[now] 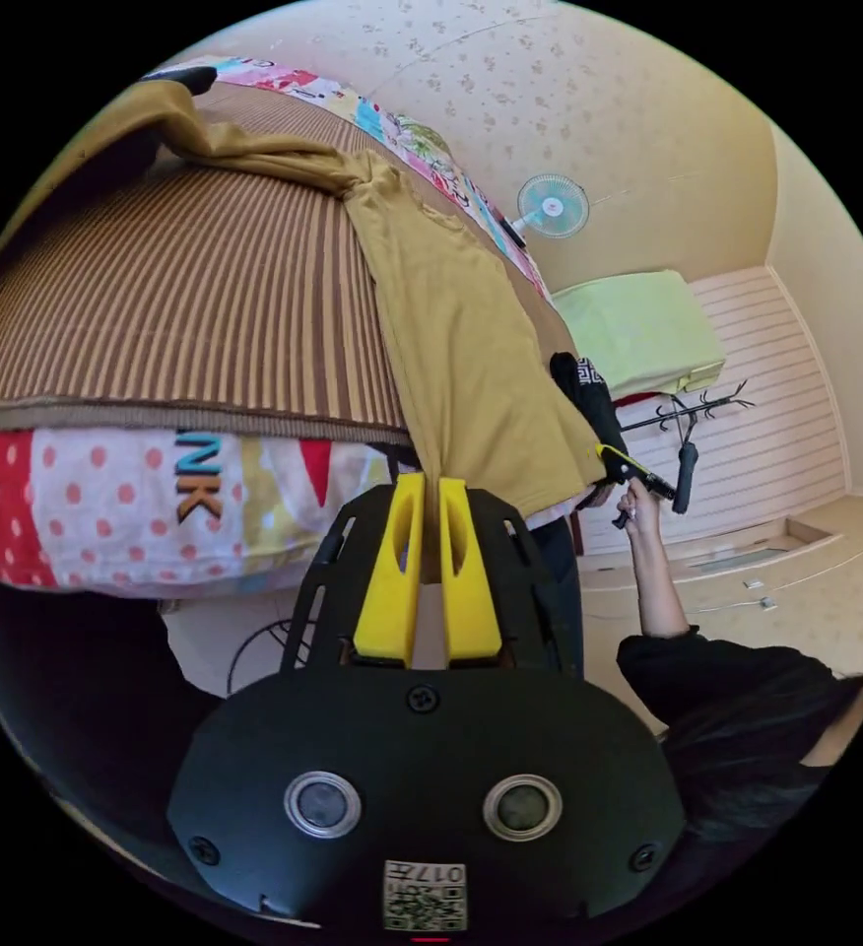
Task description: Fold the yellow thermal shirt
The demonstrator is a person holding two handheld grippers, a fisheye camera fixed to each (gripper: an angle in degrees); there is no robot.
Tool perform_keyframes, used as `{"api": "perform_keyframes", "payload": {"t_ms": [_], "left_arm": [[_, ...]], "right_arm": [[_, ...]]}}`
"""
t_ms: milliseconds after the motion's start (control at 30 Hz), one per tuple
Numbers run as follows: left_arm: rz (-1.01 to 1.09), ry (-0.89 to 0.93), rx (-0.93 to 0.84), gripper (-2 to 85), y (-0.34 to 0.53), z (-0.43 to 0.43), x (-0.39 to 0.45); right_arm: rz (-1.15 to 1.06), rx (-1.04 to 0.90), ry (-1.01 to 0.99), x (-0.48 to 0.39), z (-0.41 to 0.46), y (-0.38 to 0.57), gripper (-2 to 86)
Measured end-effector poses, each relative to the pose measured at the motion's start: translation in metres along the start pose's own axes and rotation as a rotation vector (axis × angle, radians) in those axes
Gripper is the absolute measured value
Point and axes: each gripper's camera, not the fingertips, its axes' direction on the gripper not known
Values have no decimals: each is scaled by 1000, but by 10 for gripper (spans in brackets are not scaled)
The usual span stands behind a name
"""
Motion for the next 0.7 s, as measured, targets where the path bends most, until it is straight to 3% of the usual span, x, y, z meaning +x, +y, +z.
{"api": "perform_keyframes", "payload": {"t_ms": [67, 167, 300, 367, 433, 500, 700], "left_arm": [[-5, -3, -46, 34, 15, -7, -10], [-12, -33, 33, 60, 32, -42, -29], [16, -302, 259, 110, 10, -136, -48], [75, -465, 245, 114, -21, -154, -49], [138, -751, 134, 127, -74, -145, -55], [166, -942, 129, 134, -102, -137, -61], [118, -1211, -36, 124, -170, -94, -123]], "right_arm": [[195, 92, 239, 45, -28, -6, 33], [430, 154, 392, 78, -51, -7, 57], [414, 382, 90, 33, -84, 3, 74], [300, 465, -128, -20, -84, 1, 74], [203, 473, -224, -60, -72, -7, 73], [142, 415, -230, -97, -51, -20, 70], [52, 267, -257, -153, 25, -35, 61]]}}
